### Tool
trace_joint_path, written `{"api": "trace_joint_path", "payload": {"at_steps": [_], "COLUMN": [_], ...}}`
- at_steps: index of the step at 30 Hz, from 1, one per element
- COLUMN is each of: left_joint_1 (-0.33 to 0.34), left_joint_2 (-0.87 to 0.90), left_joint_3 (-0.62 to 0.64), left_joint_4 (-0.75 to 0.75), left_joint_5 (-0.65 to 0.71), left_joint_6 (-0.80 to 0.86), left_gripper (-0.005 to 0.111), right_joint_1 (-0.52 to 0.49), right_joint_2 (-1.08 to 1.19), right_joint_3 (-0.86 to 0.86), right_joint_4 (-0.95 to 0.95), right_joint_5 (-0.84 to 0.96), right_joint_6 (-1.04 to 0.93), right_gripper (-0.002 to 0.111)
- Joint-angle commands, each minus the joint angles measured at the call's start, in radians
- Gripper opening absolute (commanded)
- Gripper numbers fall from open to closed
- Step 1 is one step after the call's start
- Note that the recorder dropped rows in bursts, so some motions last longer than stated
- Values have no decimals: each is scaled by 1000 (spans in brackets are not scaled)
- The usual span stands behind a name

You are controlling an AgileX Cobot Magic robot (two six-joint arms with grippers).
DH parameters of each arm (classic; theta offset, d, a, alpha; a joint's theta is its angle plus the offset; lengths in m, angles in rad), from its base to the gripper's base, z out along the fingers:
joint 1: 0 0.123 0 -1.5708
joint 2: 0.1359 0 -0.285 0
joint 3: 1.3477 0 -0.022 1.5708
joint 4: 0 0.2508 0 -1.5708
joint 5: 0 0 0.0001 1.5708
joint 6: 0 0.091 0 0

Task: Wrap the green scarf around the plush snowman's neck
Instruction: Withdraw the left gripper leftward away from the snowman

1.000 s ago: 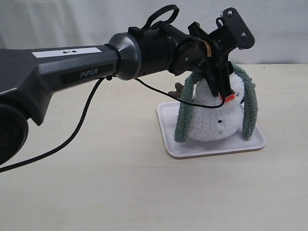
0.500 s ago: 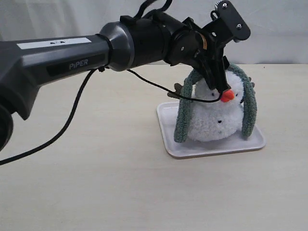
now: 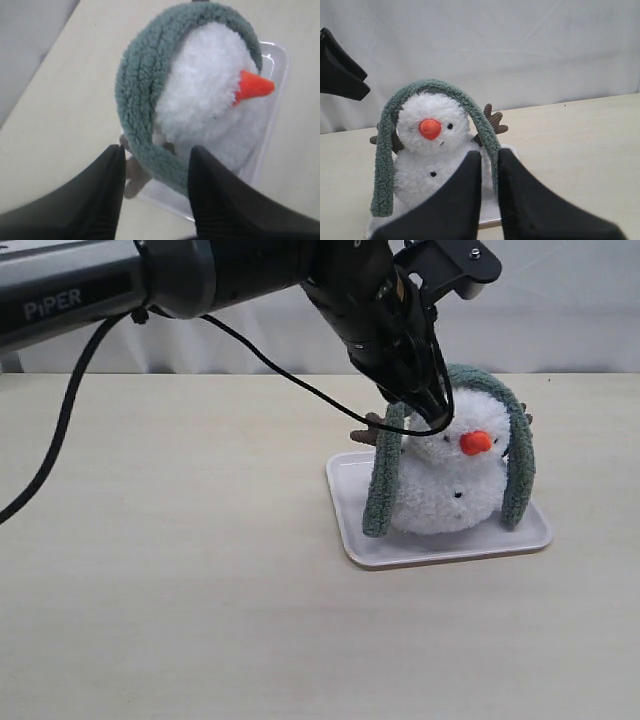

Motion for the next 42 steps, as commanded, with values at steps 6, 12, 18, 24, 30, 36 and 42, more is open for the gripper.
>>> {"api": "trace_joint_path", "payload": {"at_steps": [6,12,18,24,30,36,42], "left_joint_1": [-1,-1,56,215,244,244,244], "left_joint_2": [-200,-390,-432,-313,-157,9,125], "left_joint_3": [246,524,775,808,750,629,504], "left_joint_4": [-76,-79,-139,-416,-814,-913,-913], "left_joint_5": [-63,-290,-408,-404,-418,-460,-493], "left_joint_6": [-53,-96,-152,-119,168,173,159], "left_gripper": [23,23,25,52,56,56,56], "right_joint_1": [0,0,0,0,0,0,0], "right_joint_2": [2,2,2,2,2,2,2], "right_joint_3": [1,1,1,1,1,1,1], "right_joint_4": [1,1,1,4,4,4,4], "right_joint_5": [-1,-1,-1,-3,-3,-3,-3], "right_joint_6": [28,42,50,50,50,50,50], "right_gripper": [32,33,33,33,33,33,33]}}
